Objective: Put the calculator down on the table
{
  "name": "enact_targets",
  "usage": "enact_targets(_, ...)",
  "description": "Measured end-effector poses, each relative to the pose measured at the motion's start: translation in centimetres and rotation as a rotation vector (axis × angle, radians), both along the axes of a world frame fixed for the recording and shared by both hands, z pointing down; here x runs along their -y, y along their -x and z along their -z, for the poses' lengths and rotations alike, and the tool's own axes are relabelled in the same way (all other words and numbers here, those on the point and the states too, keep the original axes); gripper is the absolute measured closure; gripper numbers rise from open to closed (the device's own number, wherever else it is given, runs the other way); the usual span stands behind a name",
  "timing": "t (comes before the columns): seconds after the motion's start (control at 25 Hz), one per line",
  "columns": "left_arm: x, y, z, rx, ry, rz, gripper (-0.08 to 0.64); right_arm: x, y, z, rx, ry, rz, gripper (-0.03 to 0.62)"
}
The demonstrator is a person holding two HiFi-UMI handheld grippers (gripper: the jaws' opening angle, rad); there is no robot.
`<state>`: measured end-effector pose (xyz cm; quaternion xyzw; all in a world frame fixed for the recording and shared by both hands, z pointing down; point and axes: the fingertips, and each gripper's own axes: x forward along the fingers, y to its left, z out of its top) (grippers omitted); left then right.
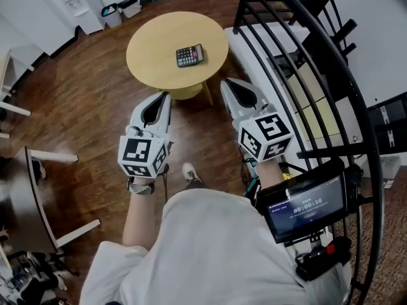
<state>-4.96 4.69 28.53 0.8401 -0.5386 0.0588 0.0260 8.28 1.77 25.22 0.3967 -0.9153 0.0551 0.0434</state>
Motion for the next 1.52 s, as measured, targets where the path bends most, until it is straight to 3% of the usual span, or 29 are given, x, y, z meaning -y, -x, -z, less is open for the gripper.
enact_targets(0.48,-10.9,-8.1,0.7,0.033,-0.005,0.004,0.552,-10.7,-9.1,0.5,0.025,0.000,-0.003,0.589)
enact_targets(0.76,-17.0,-11.8,0.2,0.049,0.006,0.019,0.552,-15.6,-10.9,-0.7,0.029,0.036,0.057,0.590)
enact_targets(1.08,-20.2,-11.0,1.0,0.040,-0.010,0.045,0.552,-18.6,-9.9,0.2,0.027,0.013,0.086,0.589)
enact_targets(1.52,-21.9,-9.2,1.3,0.034,-0.015,0.018,0.552,-20.9,-7.4,0.3,0.036,0.032,0.086,0.589)
